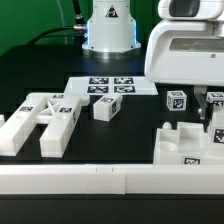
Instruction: Assemble chair
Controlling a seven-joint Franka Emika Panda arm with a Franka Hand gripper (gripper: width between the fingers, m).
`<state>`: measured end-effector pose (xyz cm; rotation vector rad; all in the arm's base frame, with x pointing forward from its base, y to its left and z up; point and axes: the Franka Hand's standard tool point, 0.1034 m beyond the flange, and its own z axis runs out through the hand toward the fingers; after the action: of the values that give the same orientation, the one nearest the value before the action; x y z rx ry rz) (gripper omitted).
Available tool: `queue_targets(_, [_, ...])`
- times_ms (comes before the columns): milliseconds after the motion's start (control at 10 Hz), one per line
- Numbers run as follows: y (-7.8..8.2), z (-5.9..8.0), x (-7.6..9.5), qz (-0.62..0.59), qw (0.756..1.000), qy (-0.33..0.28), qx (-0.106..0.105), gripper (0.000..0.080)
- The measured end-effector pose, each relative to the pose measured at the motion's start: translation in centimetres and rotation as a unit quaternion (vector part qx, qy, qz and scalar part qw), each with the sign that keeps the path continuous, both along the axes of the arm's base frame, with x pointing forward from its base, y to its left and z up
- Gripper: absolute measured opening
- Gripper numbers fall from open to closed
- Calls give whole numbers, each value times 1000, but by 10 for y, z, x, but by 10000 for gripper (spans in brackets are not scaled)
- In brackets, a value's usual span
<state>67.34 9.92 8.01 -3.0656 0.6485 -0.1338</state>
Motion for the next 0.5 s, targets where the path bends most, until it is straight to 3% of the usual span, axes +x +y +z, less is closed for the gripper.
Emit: queue_targets(500, [-17, 3, 0, -143, 990, 4, -9, 291])
